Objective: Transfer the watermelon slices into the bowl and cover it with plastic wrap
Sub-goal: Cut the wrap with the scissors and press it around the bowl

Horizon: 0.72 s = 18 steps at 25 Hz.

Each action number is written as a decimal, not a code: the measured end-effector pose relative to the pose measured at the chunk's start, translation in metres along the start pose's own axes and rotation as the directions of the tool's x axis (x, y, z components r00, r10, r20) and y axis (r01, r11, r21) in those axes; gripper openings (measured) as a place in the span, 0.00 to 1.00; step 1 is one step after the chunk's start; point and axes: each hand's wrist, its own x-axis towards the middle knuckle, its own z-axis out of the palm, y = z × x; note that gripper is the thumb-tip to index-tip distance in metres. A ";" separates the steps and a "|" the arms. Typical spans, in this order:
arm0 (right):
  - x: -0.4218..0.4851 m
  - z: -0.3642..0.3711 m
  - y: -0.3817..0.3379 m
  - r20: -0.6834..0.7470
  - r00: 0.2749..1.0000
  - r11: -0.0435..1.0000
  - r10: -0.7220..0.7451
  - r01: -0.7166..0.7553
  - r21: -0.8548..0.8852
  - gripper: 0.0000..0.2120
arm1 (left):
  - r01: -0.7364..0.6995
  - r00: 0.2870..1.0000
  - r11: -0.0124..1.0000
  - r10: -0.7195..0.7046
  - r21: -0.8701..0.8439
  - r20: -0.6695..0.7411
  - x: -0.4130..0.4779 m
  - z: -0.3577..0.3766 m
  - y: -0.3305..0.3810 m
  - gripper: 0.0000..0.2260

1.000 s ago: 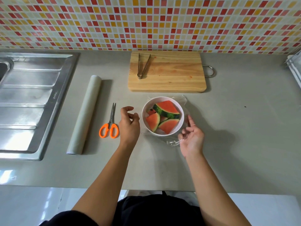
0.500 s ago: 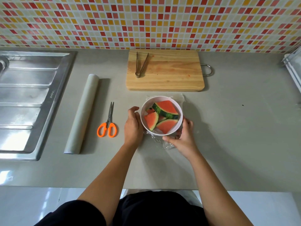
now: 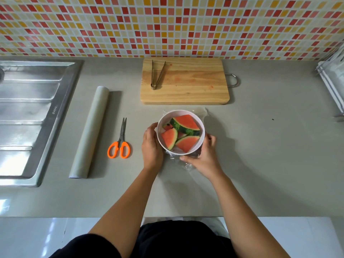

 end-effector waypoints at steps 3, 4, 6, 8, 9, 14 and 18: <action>0.001 -0.001 -0.003 -0.055 0.998 0.950 0.013 -0.029 -0.311 0.49 | -0.006 1.000 1.000 0.006 -0.008 -0.017 -0.002 0.002 -0.001 0.13; 0.001 -0.002 -0.003 -0.069 0.997 0.922 0.019 -0.044 -0.384 0.51 | -0.024 0.999 1.000 0.024 -0.005 -0.029 -0.003 0.003 -0.001 0.13; 0.002 -0.004 -0.002 -0.087 0.996 0.858 0.008 -0.052 -0.511 0.54 | -0.036 0.999 0.999 0.036 0.007 -0.034 -0.005 0.003 -0.001 0.13; 0.002 -0.007 0.001 -0.083 0.996 0.809 0.034 -0.076 -0.583 0.55 | -0.009 1.000 1.000 0.009 0.026 -0.010 -0.005 0.004 -0.001 0.13; 0.002 -0.008 0.003 -0.066 0.994 0.819 0.086 -0.108 -0.564 0.53 | 0.006 1.000 0.999 -0.006 0.040 0.007 -0.004 0.003 -0.001 0.12; -0.002 -0.015 0.010 0.041 0.989 0.732 0.145 -0.080 -0.677 0.51 | -0.086 0.994 0.973 0.068 0.216 0.091 0.005 -0.010 -0.001 0.15; -0.007 -0.033 0.018 0.075 0.981 0.704 0.180 -0.075 -0.707 0.59 | 0.073 0.990 0.888 -0.121 0.454 0.078 0.013 -0.022 -0.011 0.20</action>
